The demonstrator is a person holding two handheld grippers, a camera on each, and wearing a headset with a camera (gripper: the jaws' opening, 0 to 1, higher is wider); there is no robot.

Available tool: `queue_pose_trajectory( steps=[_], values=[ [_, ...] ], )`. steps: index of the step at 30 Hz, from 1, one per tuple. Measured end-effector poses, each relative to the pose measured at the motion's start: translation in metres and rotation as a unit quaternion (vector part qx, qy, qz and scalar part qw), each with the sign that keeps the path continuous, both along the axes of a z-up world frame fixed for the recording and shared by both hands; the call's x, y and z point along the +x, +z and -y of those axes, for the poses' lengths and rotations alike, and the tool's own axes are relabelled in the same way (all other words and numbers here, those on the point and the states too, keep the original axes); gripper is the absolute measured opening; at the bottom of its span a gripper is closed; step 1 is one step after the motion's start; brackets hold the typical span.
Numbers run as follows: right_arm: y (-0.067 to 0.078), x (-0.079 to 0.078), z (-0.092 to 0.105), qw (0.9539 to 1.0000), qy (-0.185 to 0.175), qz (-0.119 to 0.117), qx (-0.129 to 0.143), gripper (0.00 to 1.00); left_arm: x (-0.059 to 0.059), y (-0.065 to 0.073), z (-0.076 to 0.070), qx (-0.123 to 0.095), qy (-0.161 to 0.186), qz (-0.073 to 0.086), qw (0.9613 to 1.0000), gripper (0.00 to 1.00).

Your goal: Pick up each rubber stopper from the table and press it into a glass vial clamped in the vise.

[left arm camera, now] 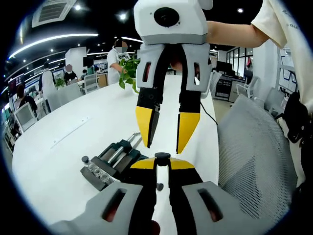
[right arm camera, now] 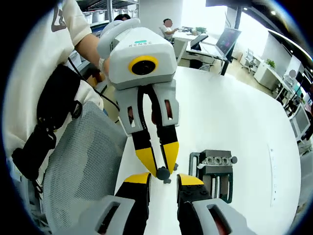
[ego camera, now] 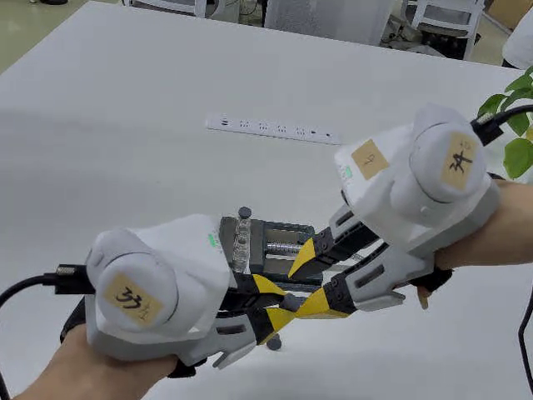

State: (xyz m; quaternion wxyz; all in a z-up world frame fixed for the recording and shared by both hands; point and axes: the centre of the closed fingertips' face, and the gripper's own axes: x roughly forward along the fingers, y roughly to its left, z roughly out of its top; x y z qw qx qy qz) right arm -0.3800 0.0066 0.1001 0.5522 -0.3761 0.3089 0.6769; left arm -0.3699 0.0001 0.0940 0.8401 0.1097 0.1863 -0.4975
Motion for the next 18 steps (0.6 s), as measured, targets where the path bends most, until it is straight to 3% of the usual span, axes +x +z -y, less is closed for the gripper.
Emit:
queue_pose_trajectory(
  steps=[8,18],
  values=[
    [0.0008,-0.0023,0.0014,1.0000,-0.004,0.003,0.008,0.13,-0.0021,0.0050,0.0034,0.001,-0.006,0.013,0.9999,0.04],
    [-0.0010,-0.0032,0.0021,0.9999,0.010,0.008,-0.001,0.11,-0.0051,0.0067,0.0077,0.001,-0.017,0.014,0.9998,0.04]
  ],
)
